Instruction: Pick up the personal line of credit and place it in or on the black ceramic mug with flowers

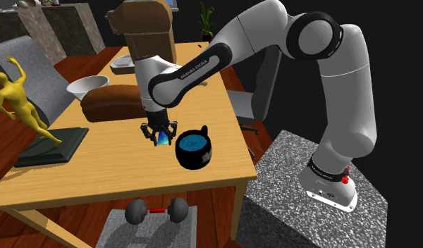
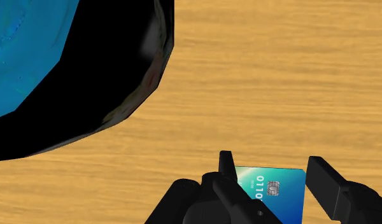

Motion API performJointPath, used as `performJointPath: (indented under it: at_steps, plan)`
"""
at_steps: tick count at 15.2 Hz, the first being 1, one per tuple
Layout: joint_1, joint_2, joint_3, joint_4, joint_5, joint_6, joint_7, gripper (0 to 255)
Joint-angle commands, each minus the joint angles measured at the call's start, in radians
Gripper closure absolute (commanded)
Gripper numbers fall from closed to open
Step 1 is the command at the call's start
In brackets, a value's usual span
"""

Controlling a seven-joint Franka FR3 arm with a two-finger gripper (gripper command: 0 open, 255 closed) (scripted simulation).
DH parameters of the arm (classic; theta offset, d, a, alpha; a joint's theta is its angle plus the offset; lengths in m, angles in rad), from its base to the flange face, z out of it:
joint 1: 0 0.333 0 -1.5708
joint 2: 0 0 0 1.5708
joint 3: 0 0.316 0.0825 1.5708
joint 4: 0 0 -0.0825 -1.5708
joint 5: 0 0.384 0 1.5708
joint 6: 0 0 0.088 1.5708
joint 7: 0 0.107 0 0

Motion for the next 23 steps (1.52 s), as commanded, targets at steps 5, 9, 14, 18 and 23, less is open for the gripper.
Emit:
performJointPath:
  at_steps: [5,9,14,18,23]
  plan:
    - [-0.005,-0.027,0.008,0.026,0.012,-0.054,-0.002,255]
    - [-0.008,-0.047,0.013,0.052,0.021,-0.098,-0.003,255]
    - [-0.010,-0.068,0.019,0.090,0.030,-0.156,-0.003,255]
    - [-0.010,-0.082,0.022,0.126,0.036,-0.204,-0.002,255]
    - [-0.009,-0.093,0.026,0.177,0.041,-0.266,0.001,255]
